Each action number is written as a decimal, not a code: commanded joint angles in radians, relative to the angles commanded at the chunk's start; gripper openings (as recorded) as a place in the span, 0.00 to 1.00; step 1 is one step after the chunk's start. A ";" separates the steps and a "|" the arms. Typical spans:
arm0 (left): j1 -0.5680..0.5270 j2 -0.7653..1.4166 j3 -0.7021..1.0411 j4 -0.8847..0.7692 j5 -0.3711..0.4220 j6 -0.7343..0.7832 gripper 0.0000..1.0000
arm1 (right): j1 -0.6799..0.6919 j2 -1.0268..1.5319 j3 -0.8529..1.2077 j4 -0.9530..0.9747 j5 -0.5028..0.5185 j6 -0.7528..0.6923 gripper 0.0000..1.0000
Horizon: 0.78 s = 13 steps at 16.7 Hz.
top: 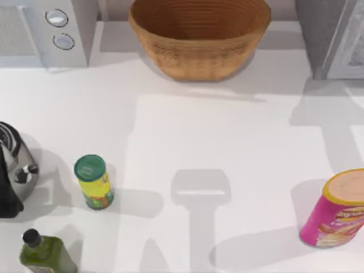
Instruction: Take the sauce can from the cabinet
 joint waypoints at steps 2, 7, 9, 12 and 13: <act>0.000 0.000 0.000 0.000 0.000 0.000 1.00 | -0.055 -0.133 -0.245 0.069 -0.056 -0.002 0.00; 0.000 0.000 0.000 0.000 0.000 0.000 1.00 | -0.194 -0.486 -0.840 0.255 -0.201 -0.007 0.00; 0.000 0.000 0.000 0.000 0.000 0.000 1.00 | -0.246 -0.615 -1.025 0.323 -0.254 -0.009 0.00; 0.000 0.000 0.000 0.000 0.000 0.000 1.00 | -0.311 -0.772 -1.224 0.408 -0.320 -0.012 0.00; 0.000 0.000 0.000 0.000 0.000 0.000 1.00 | -0.327 -0.812 -1.269 0.430 -0.337 -0.012 0.00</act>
